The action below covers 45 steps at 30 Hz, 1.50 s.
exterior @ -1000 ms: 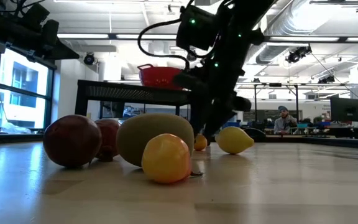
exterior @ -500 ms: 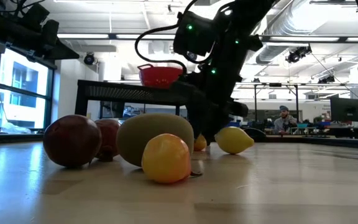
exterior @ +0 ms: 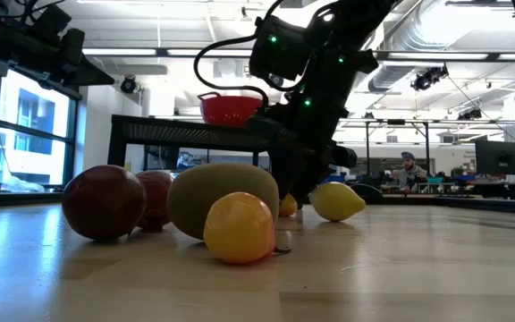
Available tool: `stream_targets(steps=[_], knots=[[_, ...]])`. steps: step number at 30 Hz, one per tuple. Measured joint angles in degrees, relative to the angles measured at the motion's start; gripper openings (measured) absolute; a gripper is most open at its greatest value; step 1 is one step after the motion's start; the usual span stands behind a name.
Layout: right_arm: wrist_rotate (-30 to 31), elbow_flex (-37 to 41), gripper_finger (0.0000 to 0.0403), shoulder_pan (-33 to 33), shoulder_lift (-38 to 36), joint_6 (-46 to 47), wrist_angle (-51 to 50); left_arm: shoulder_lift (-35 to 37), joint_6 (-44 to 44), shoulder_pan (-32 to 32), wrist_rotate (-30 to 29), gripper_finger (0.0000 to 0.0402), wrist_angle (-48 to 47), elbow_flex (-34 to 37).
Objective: Pick & Place Fruit
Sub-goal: Put the top pear into the red strainer bowl on the shelf
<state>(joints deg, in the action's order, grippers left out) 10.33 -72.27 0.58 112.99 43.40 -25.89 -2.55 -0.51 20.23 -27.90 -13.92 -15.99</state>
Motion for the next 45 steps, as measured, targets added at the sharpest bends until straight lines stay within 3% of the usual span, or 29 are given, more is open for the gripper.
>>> stream_targets(steps=[14,29,45], knots=[[-0.3,0.0,0.0142,0.0,-1.7,-3.3,-0.8,0.0,0.0,0.0,0.0,0.0,0.0,0.0],[0.1,0.0,0.0142,-1.0,-12.4,-9.5,0.8,0.0,-0.1,0.0,0.0,0.0,0.0,0.0],[0.2,0.0,0.0142,-9.1,-21.1,-23.3,14.6,0.0,-0.2,0.0,0.0,0.0,0.0,0.0]])
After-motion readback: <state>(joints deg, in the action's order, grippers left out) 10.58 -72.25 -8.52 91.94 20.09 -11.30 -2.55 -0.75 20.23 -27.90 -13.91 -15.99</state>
